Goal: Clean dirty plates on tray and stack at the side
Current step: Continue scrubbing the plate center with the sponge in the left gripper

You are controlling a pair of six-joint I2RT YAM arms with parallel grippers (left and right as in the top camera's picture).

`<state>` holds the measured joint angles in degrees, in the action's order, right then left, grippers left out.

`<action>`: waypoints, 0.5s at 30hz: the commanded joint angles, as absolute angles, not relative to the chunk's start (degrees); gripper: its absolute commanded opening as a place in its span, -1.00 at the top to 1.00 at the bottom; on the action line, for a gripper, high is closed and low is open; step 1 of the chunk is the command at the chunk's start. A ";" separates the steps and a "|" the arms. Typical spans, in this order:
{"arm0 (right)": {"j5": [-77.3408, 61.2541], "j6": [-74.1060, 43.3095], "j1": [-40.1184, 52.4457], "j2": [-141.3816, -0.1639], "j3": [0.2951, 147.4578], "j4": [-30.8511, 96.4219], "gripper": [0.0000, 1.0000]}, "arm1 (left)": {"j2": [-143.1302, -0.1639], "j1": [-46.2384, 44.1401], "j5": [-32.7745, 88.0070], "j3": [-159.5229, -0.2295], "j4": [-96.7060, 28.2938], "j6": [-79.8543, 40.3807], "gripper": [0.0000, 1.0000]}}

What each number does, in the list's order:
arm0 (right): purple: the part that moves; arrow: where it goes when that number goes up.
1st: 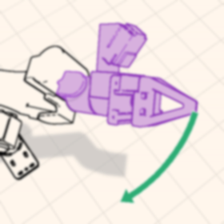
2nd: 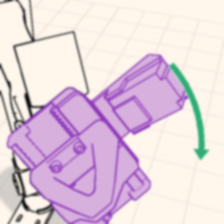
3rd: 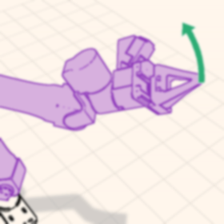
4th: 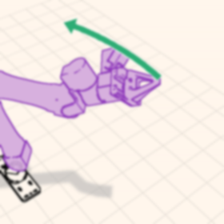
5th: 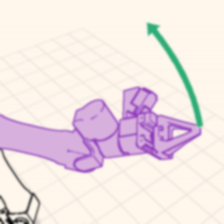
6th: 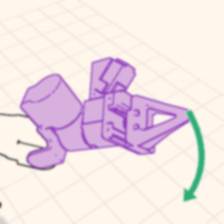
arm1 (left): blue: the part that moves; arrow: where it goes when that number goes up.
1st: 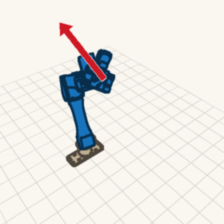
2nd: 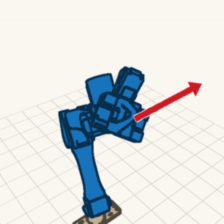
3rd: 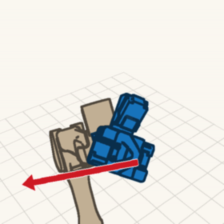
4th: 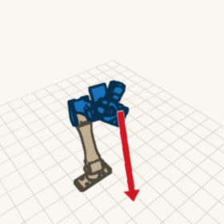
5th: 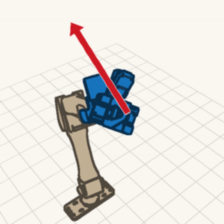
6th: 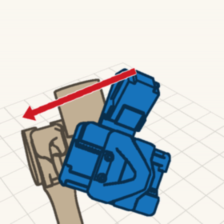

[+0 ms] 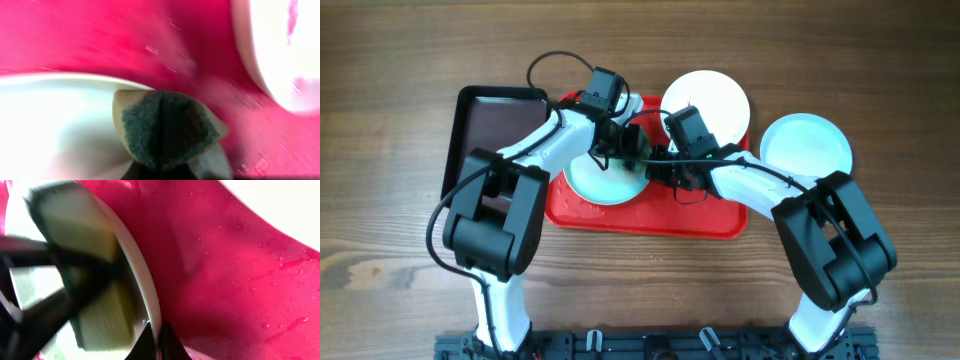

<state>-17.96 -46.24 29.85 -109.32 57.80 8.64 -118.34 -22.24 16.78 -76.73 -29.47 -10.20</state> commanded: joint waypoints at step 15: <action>-19.03 -45.04 30.15 -111.44 58.08 8.95 0.91 | -123.04 -21.89 7.44 -74.37 -52.60 -18.46 0.92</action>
<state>-19.68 -44.82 30.57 -109.56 57.82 8.73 -117.30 -22.33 -7.40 -79.00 -48.86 -24.60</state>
